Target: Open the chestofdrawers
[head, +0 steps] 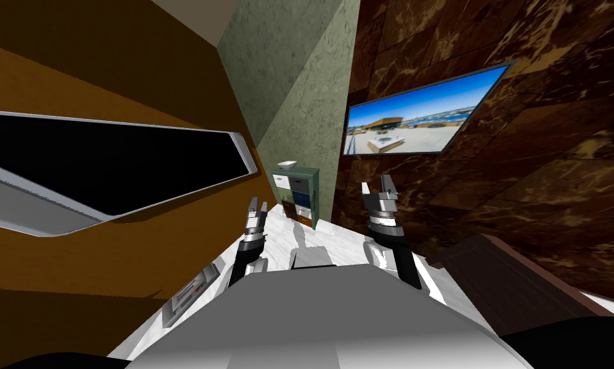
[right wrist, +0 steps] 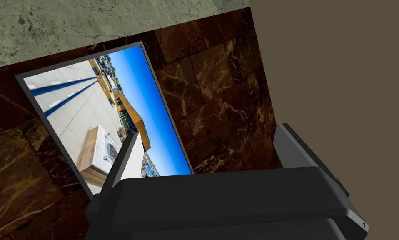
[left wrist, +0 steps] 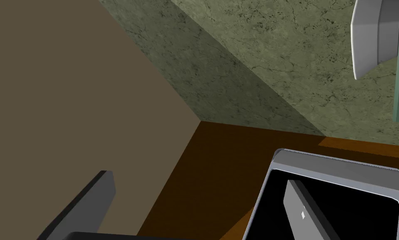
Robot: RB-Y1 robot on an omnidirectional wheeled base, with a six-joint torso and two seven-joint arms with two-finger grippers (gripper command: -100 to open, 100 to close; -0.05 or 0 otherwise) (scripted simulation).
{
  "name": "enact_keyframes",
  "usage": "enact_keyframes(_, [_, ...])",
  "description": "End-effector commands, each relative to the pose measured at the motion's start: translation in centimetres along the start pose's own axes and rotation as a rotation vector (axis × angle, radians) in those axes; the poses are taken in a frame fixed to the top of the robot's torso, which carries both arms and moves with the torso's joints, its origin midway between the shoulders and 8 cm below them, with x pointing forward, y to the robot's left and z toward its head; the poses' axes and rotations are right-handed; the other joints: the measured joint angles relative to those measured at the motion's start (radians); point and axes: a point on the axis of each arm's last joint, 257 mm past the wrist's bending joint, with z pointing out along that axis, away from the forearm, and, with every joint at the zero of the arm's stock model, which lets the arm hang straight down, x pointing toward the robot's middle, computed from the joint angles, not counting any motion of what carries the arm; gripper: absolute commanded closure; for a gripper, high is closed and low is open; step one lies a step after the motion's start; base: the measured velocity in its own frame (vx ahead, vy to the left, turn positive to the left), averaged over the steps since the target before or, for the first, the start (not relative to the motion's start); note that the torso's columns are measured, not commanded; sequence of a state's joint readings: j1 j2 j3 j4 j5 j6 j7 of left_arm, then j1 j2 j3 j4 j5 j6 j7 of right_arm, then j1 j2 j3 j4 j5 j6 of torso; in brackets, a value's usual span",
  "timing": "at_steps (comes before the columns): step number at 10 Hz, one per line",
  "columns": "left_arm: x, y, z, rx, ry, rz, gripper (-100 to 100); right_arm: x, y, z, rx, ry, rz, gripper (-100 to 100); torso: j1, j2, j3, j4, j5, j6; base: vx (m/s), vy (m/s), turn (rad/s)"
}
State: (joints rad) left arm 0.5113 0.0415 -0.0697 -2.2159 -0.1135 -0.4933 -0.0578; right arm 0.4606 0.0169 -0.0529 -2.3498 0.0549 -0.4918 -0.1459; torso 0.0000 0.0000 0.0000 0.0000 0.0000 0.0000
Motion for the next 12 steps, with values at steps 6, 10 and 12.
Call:
enact_keyframes(6, [0.0, 0.0, 0.0, 0.0, 0.0, 0.0, 0, 0.0, 0.0, 0.0, 0.0, 0.0, 0.0, 0, 0.0, 0.396, -0.792, 0.396, 0.0, 0.0, 0.0, 0.0, 0.0])
enact_keyframes(10, [0.5, 0.6, -0.1, -0.008, 0.029, 0.009, -100, 0.0, 0.0, 0.0, 0.0, 0.0, 0.0, 0, 0.0, 0.691, -1.382, 0.691, 0.0, 0.0, 0.009, -0.001, -0.007])
enact_keyframes(12, [1.3, 2.1, -0.4, -0.03, 0.066, 0.016, -100, 0.0, 0.0, 0.0, 0.0, 0.0, 0.0, 0, 0.0, 0.731, -1.472, 0.733, 0.0, 0.0, 0.087, -0.002, -0.053])
